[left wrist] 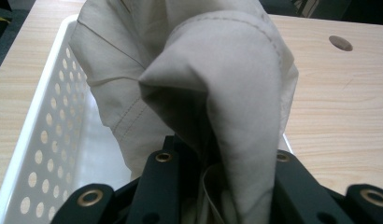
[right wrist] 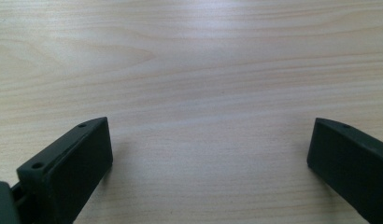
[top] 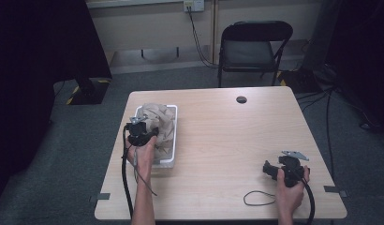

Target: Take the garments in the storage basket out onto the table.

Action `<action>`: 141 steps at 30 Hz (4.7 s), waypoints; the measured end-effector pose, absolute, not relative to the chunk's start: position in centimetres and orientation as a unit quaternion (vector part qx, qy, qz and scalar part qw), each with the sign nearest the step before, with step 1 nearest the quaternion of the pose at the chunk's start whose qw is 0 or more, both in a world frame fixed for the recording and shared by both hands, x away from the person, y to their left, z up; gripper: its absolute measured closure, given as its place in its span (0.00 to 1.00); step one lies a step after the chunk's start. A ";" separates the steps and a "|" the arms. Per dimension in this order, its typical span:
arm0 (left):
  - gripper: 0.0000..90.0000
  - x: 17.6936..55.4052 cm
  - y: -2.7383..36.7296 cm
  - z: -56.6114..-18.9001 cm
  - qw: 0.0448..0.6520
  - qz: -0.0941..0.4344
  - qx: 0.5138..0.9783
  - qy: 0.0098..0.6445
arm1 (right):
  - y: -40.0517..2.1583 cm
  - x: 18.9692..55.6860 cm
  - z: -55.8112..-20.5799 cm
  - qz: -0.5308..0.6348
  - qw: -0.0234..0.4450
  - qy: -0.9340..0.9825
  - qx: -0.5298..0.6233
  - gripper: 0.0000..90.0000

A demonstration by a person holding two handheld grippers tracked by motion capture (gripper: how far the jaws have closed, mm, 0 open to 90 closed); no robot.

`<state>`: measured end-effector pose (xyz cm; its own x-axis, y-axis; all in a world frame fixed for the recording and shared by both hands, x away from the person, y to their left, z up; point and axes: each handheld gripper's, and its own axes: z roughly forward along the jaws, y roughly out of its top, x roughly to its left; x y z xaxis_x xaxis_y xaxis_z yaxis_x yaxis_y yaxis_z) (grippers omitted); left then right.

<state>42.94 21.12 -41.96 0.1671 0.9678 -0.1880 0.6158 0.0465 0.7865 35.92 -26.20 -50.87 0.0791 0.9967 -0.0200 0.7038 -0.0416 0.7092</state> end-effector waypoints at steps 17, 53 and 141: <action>0.84 41.5 21.2 -40.7 0.424 0.246 0.639 0.592 | -26.2 35.9 -50.9 0.254 0.288 0.629 0.676 0.00; 0.83 38.2 19.9 -36.8 0.481 0.292 0.625 0.541 | -26.2 35.9 -50.9 0.254 0.288 0.629 0.676 0.00; 0.83 39.7 5.7 -35.6 0.500 0.254 0.709 0.427 | -26.2 35.9 -50.9 0.254 0.289 0.629 0.675 0.00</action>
<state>39.68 5.72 -35.55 0.5067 0.8596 -0.0664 0.3508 -0.1352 0.9266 35.93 -26.21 -50.87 0.0789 0.9967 -0.0203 0.7036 -0.0412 0.7094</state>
